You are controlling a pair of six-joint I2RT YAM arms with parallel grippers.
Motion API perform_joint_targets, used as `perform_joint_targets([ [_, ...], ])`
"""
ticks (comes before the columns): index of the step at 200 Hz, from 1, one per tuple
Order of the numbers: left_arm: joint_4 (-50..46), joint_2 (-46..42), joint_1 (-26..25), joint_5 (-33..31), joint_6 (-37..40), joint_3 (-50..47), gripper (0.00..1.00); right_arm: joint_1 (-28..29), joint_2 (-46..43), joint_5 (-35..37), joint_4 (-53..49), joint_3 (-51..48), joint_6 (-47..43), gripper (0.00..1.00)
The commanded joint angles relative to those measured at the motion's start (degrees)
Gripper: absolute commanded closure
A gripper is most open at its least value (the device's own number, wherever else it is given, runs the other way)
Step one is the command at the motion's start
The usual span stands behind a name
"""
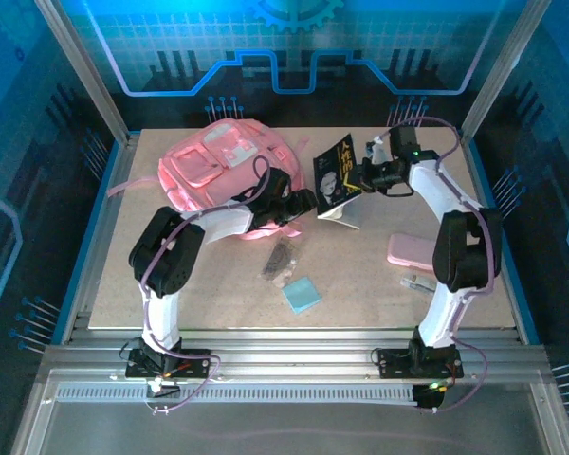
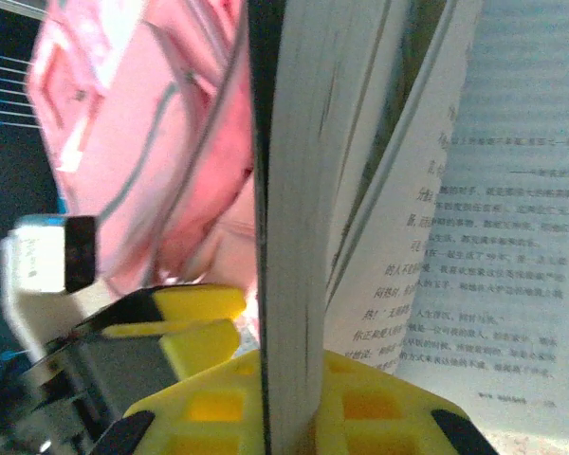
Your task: Pack the student bag
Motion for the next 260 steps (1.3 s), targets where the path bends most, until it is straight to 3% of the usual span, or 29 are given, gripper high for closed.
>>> perform_joint_targets([
  [1,18.7,-1.7,1.7,4.0,-9.9,-4.5,0.17,-1.6,-4.7,-10.9,3.1,-1.4,2.0,1.00],
  [38,33.2,-1.0,1.7,4.3,-17.2,-7.4,0.16,-1.6,-7.2,-15.4,7.9,-4.0,5.2,1.00],
  [97,39.8,-0.4,1.1,5.2,-21.1,-9.2,0.20,-1.0,-6.4,-22.2,27.1,-14.5,16.0,1.00],
  [124,42.9,0.2,1.1,5.9,-22.4,-9.9,0.41,-0.8,-5.4,-22.2,28.4,-15.7,16.5,1.00],
  [144,42.9,-0.8,1.1,5.6,-21.5,-10.2,0.74,-0.8,-4.6,-21.4,26.6,-15.5,15.2,1.00],
  [166,41.9,-1.5,1.2,5.6,-20.4,-9.7,1.00,-0.9,-3.8,-20.5,24.7,-14.6,14.2,1.00],
  [188,40.3,-1.4,1.2,5.9,-20.0,-8.2,1.00,-0.7,-3.2,-18.2,20.7,-12.8,12.5,1.00],
  [196,39.9,-1.4,1.3,5.8,-19.8,-7.7,1.00,-0.8,-3.2,-17.0,18.8,-11.9,11.8,0.91],
  [201,39.5,-1.4,1.4,5.6,-19.7,-7.4,1.00,-0.8,-3.2,-15.8,17.2,-11.4,11.3,0.79],
  [205,39.3,-1.5,1.5,5.5,-19.4,-7.1,1.00,-0.8,-3.4,-14.1,15.2,-10.8,10.6,0.61],
  [208,38.8,-1.5,1.6,5.3,-19.2,-6.8,1.00,-0.8,-3.5,-13.4,14.6,-10.5,10.4,0.54],
  [209,38.6,-1.5,1.6,5.1,-19.1,-6.8,1.00,-0.8,-3.5,-12.6,14.0,-10.4,10.1,0.46],
  [225,34.3,-2.4,2.1,2.9,-17.1,-4.7,1.00,-0.8,-5.1,-7.6,11.3,-10.2,9.5,0.05],
  [230,32.7,-2.7,2.2,1.8,-16.4,-4.1,1.00,-0.8,-5.8,-6.3,11.0,-10.6,9.7,0.00],
  [260,28.1,-4.2,2.8,-7.1,-13.2,-2.1,1.00,0.2,-9.9,-2.0,13.3,-14.9,15.1,0.00],
])
